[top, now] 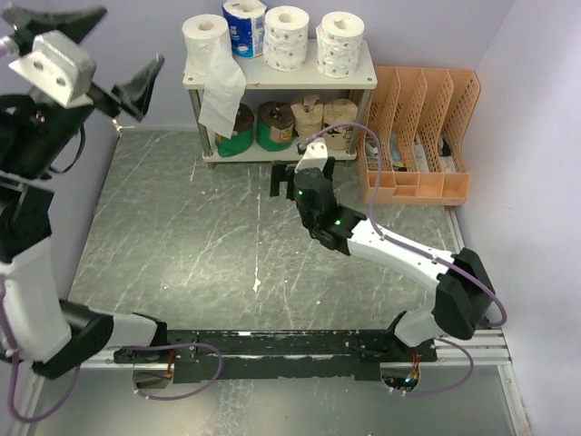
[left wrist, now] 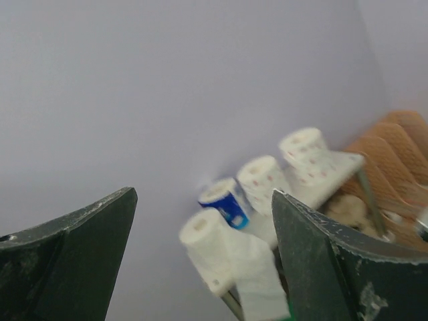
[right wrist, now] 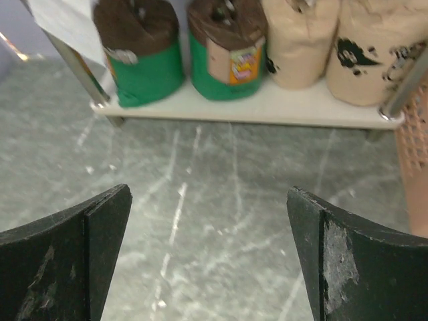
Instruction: Place and organize the paper towels onto the shelf
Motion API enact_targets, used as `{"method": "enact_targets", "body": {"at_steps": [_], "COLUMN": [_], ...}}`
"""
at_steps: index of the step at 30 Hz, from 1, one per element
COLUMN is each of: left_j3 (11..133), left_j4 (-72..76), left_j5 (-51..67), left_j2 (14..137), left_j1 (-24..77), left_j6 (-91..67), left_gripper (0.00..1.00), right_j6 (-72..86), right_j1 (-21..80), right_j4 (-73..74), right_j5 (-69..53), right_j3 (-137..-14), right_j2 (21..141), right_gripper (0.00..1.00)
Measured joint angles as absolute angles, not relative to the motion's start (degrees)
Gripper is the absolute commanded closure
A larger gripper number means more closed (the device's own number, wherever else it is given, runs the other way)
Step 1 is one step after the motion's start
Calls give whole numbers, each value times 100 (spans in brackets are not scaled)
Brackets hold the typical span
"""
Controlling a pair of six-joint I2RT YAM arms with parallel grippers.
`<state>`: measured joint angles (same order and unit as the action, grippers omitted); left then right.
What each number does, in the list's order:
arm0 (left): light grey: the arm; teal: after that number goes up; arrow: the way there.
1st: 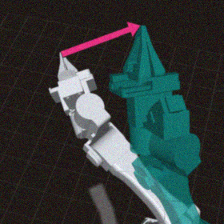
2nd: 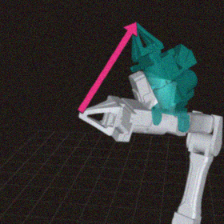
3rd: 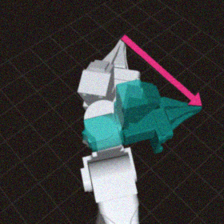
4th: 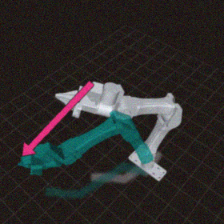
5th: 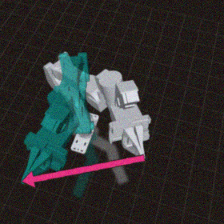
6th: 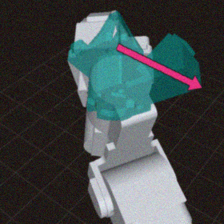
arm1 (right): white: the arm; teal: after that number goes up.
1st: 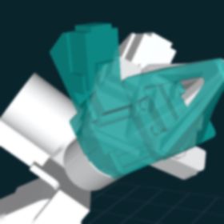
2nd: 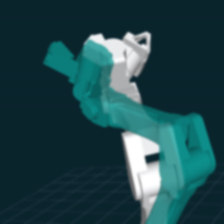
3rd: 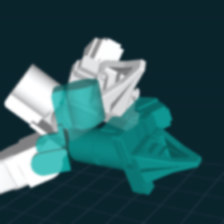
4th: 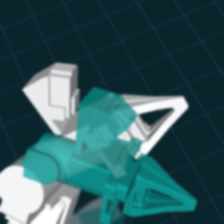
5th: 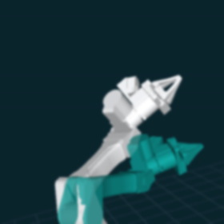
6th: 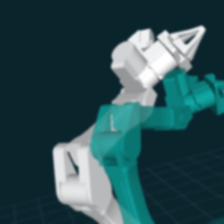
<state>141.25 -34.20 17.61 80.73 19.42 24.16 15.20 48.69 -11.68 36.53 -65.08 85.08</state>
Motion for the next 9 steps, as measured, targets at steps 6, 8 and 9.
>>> {"method": "enact_targets", "body": {"at_steps": [6,8,9], "left_j3": [11944,10984,10508], "left_j4": [-3975,-4025,-4060], "left_j5": [2108,2088,2086], "left_j2": [6967,6829,6783], "left_j1": [1890,1754,1649], "left_j6": [1863,1634,1511], "left_gripper": [6,6,7], "right_j6": [1527,1568,1586], "right_j1": [4842,4842,4845], "right_j4": [-681,-670,-657], "right_j5": [3745,3793,3833], "right_j3": [-6040,-6042,-6042], "right_j2": [7905,7835,7826], "right_gripper": [0,0,0]}}
